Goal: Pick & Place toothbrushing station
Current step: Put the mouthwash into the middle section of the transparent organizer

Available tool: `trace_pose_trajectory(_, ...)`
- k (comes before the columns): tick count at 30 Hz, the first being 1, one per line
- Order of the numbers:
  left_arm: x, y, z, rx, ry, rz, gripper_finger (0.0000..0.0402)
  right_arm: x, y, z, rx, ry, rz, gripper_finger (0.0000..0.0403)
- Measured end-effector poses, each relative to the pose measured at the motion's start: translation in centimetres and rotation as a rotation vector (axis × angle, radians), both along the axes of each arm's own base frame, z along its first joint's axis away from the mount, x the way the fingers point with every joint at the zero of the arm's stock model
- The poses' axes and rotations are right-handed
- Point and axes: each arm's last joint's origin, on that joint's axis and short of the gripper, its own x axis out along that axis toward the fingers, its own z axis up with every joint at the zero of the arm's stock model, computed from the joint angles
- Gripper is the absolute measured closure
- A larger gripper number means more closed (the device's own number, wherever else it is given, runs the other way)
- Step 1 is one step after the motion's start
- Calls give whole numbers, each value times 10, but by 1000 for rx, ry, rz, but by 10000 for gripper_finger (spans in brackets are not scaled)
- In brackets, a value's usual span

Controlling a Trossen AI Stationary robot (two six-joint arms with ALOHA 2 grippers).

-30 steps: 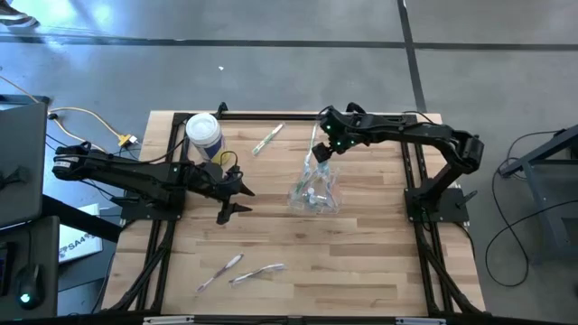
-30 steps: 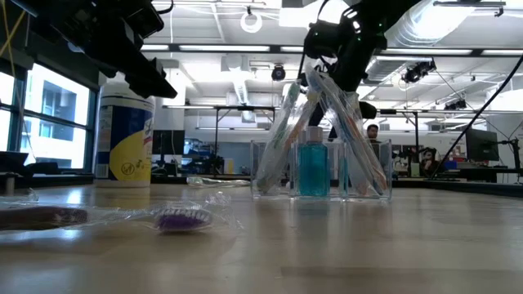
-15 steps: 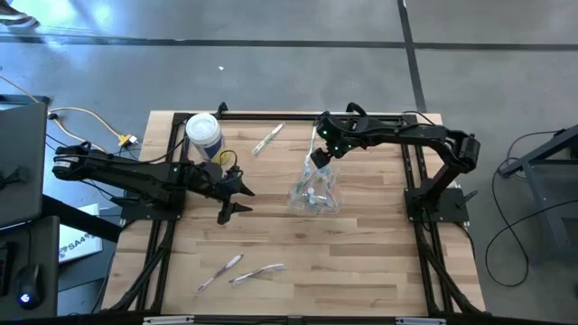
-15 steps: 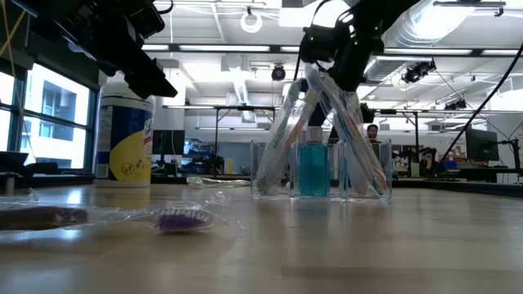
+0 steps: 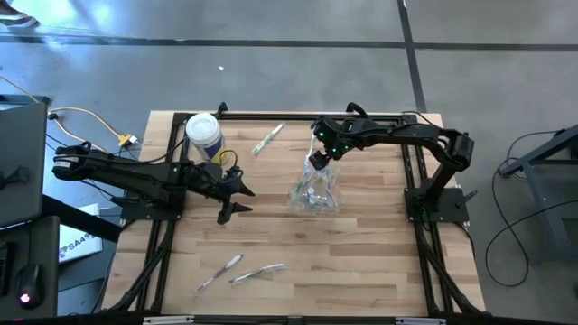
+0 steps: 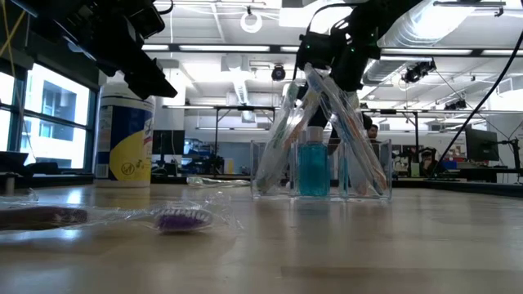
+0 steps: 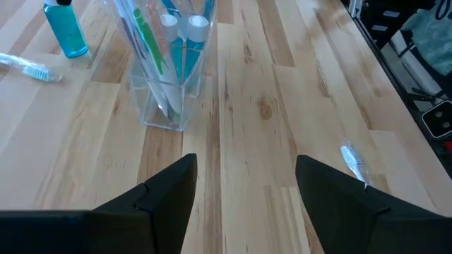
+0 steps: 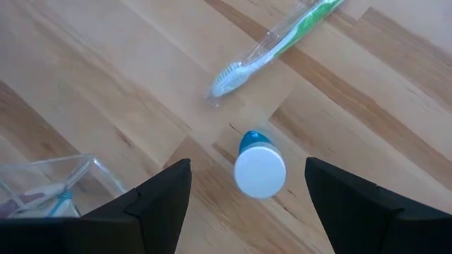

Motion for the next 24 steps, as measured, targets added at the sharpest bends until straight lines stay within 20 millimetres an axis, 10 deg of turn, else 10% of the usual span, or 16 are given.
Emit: trace_pose_trajectory(24,0,0,0,-1,1,0,162,1,2,0,-22,9,25,188)
